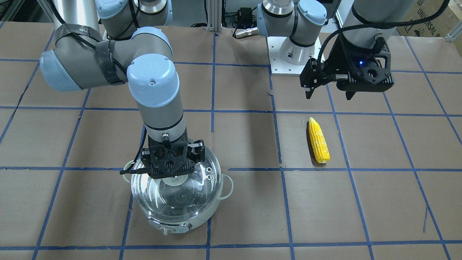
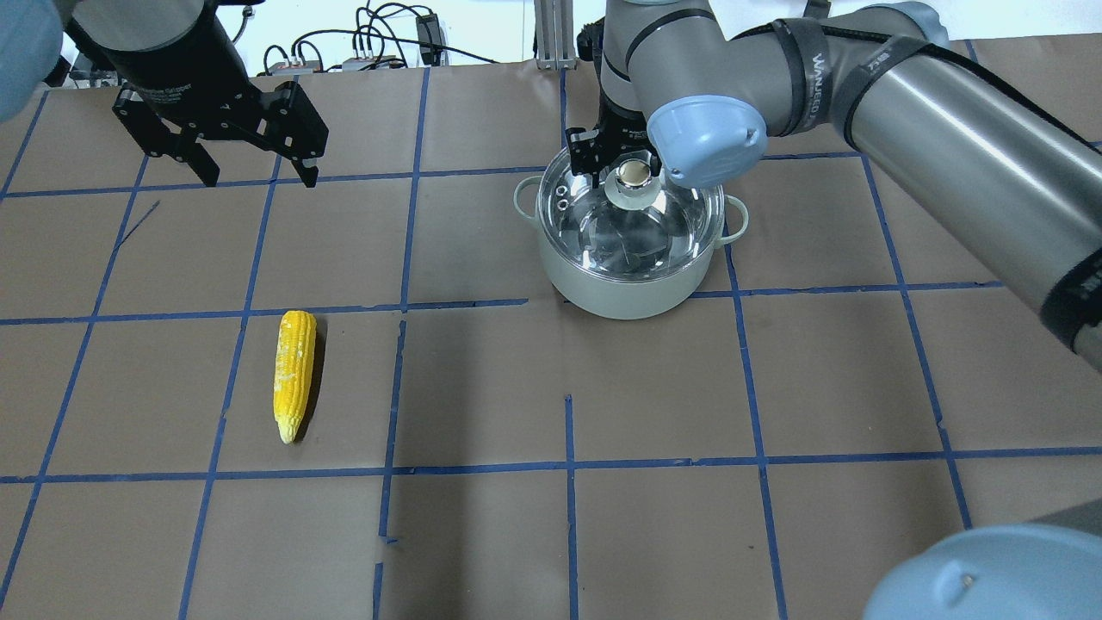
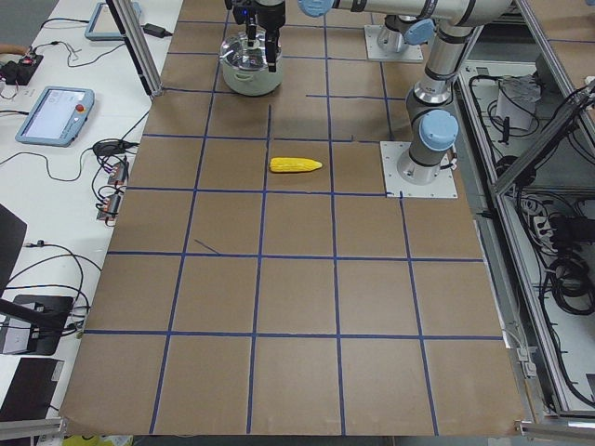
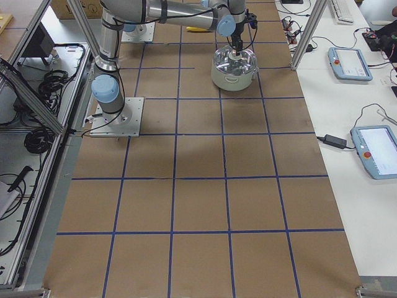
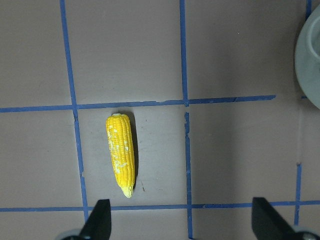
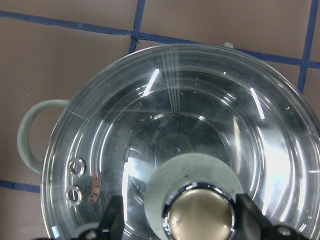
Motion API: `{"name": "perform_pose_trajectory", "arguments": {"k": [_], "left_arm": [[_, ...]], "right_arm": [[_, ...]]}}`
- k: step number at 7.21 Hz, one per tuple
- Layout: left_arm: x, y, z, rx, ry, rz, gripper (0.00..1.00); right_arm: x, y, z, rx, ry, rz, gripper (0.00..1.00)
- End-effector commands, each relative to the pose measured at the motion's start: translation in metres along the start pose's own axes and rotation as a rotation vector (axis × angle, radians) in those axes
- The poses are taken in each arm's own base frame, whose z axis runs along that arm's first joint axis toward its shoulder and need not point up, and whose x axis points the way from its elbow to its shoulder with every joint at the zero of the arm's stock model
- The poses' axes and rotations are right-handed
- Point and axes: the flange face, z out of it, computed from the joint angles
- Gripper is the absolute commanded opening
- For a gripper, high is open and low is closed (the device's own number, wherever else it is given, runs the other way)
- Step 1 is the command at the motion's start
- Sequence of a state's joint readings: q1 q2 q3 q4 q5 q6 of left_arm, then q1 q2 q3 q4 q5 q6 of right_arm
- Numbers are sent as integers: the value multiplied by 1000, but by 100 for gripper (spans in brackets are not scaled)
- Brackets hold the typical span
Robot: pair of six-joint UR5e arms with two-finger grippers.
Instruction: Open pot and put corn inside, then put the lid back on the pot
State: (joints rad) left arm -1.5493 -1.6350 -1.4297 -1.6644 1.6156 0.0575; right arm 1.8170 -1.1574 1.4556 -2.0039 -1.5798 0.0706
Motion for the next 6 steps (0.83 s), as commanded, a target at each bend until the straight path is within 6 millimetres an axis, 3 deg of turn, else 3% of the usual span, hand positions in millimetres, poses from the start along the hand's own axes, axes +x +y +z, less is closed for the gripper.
{"name": "perform_pose_trajectory", "arguments": {"k": [1,3,4,6], "left_arm": [[0,0,-1,1,-1,4,100],[0,0,-1,1,-1,5,100],[0,1,-1,0,-1,5,100],[0,1,-1,0,-1,7,100]], "right_arm": [[4,1,5,-11,2,-2,79],[5,1,5,-12,3,-1,76],[6,4,6,-44,6,0,63],[7,3,1,-62,7,2,48]]}}
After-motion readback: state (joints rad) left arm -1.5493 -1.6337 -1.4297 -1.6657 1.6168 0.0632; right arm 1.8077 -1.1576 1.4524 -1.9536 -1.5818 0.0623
